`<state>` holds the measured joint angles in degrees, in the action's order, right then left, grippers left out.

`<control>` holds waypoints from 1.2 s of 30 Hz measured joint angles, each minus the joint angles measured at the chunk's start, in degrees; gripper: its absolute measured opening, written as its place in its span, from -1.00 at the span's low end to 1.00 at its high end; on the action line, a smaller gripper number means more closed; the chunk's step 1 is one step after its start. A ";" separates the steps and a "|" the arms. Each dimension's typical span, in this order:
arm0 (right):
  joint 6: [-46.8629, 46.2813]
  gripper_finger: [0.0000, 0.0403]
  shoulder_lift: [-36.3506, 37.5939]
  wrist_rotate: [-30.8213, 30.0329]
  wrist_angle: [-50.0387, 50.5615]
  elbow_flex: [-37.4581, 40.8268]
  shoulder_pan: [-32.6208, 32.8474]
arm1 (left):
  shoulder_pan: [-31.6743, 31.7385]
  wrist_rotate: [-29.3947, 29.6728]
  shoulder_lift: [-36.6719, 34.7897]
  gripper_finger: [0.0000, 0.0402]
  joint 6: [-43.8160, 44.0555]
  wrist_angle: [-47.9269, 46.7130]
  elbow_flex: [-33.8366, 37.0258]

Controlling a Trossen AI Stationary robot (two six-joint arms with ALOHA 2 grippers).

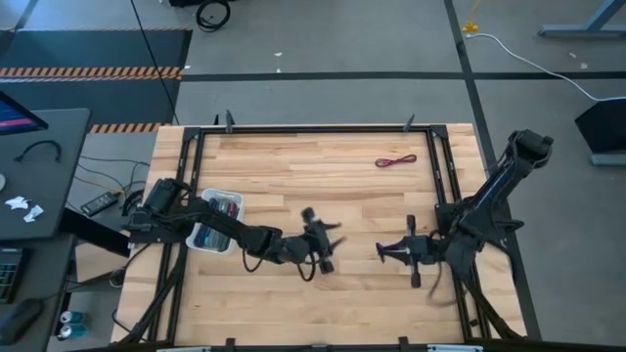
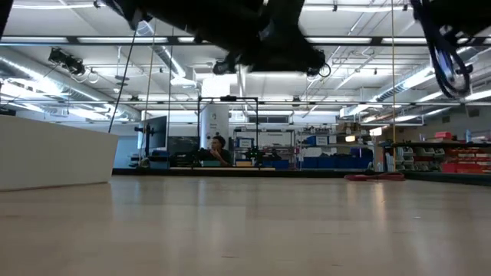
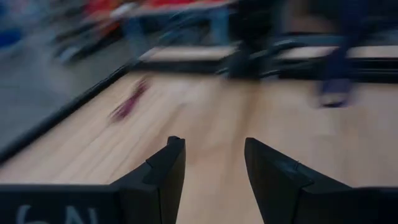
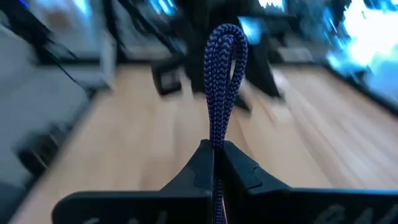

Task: Pick and place USB-C Cables
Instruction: Put the violet charger cable into the white bin

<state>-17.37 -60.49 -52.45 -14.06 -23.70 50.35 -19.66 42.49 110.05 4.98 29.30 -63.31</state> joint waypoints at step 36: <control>26.72 -0.95 -14.21 18.32 -60.42 10.84 -16.87 | 6.97 -28.86 7.33 0.41 -1.73 19.88 -5.11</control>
<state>9.36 -74.69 -34.13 -74.48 -12.86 33.48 -12.69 13.63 117.38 3.24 49.18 -68.42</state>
